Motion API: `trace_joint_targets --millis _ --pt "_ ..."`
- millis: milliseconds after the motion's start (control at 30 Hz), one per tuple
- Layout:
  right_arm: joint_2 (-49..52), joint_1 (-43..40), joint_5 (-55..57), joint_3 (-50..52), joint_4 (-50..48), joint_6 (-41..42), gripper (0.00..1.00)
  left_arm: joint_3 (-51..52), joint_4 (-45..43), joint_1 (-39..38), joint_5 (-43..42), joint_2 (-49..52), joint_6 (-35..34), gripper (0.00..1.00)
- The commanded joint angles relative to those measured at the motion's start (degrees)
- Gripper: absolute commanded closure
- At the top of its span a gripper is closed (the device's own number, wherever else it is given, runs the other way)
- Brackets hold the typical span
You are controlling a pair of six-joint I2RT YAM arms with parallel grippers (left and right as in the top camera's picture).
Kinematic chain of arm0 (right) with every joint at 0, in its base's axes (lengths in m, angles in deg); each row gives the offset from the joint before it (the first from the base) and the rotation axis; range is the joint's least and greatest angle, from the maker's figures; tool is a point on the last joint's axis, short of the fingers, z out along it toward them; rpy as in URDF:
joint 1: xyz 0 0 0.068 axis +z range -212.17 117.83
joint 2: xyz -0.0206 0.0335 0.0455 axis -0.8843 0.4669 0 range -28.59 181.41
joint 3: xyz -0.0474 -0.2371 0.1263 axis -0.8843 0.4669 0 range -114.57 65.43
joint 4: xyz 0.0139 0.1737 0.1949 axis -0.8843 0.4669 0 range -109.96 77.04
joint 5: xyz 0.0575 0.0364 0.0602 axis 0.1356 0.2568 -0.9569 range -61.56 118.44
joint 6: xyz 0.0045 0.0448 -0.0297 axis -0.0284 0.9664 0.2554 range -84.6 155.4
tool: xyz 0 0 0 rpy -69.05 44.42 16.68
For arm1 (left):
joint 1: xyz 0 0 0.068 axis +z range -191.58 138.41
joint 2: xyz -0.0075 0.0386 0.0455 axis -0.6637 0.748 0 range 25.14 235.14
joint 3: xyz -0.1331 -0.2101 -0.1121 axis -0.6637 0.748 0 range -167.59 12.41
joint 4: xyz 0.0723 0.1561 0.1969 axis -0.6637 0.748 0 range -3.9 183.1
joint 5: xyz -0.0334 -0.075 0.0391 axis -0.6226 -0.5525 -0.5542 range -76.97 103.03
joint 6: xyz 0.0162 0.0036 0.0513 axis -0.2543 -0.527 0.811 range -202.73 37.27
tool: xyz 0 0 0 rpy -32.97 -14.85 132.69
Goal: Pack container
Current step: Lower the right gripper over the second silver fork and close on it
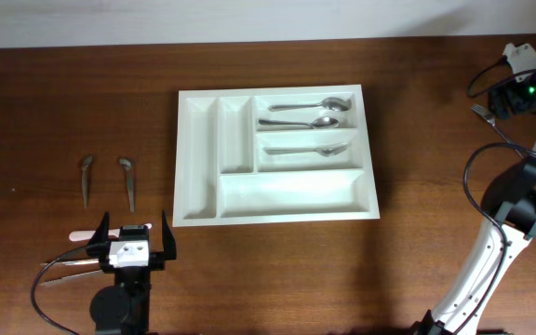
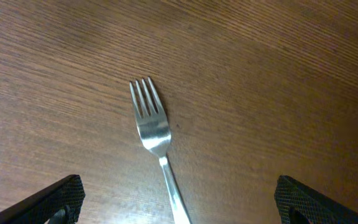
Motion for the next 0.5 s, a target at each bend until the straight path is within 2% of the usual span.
trace_joint_targets --millis 0,467 --pt "3.1 -0.1 -0.9 0.9 -0.3 -1.4 0.01 0.4 -0.2 0.3 0.6 -0.5 -0.5 0.01" --pt "4.9 -0.4 -1.1 4.1 -1.6 -1.3 0.01 0.4 -0.2 0.3 0.6 -0.5 -0.5 0.01"
